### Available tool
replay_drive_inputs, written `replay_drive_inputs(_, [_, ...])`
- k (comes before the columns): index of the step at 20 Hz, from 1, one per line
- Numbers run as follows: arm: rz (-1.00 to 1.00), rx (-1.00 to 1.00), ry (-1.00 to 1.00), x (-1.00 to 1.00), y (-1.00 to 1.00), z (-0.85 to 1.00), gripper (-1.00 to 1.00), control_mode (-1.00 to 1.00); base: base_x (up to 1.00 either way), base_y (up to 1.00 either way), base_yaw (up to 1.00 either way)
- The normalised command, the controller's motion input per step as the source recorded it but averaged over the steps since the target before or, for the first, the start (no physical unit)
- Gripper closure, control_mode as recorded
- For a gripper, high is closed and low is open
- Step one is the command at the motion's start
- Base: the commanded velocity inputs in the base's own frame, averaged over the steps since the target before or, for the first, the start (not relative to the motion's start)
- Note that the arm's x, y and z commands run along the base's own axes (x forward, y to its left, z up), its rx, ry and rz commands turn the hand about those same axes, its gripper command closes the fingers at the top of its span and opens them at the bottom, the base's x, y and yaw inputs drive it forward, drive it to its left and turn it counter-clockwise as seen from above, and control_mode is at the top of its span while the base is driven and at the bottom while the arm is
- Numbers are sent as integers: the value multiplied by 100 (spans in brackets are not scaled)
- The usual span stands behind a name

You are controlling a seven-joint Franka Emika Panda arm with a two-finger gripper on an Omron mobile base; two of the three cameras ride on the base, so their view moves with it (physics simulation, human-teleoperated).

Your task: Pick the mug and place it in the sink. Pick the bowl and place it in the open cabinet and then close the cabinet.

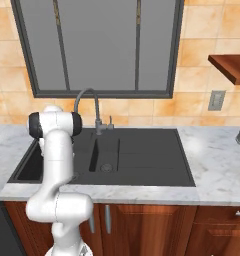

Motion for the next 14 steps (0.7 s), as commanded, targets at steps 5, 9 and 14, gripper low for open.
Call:
replay_drive_inputs(5, [0,0,0,37,9,-55,100,-100,0,0,0])
replay_drive_inputs(9, [0,0,0,32,7,-47,100,-100,0,0,0])
replay_drive_inputs(14, [0,0,0,24,5,-44,-100,-100,0,0,0])
